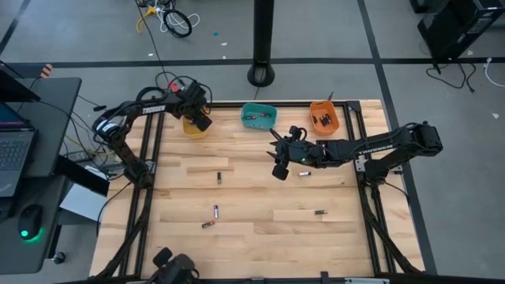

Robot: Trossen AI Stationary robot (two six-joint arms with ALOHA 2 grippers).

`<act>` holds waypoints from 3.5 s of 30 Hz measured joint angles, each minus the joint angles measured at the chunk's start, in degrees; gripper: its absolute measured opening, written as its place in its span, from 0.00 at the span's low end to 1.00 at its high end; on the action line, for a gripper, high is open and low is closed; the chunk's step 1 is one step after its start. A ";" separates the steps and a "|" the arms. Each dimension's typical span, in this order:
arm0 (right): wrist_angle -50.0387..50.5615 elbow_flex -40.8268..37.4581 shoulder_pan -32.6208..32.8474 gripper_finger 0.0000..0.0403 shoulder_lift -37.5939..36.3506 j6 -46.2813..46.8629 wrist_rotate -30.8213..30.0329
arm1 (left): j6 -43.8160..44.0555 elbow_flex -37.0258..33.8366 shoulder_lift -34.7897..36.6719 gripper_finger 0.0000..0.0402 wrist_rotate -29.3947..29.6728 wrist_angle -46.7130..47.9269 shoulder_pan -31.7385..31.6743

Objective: Sort batteries
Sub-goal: Put the silver battery into the yellow bin, then put the brown battery into the orange bin

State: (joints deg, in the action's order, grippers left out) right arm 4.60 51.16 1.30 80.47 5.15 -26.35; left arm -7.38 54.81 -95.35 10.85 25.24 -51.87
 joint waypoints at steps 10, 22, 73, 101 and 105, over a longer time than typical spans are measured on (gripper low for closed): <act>0.00 -0.02 0.00 0.42 0.00 -0.79 -0.02 | -2.80 0.00 9.85 0.38 5.03 -0.04 5.94; 2.34 -0.07 0.07 0.42 0.00 0.93 0.90 | -3.52 -7.89 24.01 0.23 -6.46 6.50 25.26; 20.56 -0.07 15.80 0.42 0.03 24.28 -1.07 | 58.82 -21.42 13.93 0.48 10.65 -11.62 66.53; 20.45 -0.04 15.78 0.42 0.04 23.25 -1.27 | 50.25 -19.06 6.42 0.20 16.63 -15.58 63.60; 20.38 -0.04 15.85 0.42 0.04 21.34 -1.27 | 45.16 -19.02 6.48 0.07 16.74 -21.19 63.60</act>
State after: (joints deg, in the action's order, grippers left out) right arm 24.99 51.11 17.15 80.51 26.49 -27.62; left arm 37.79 35.78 -88.87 27.59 4.05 11.73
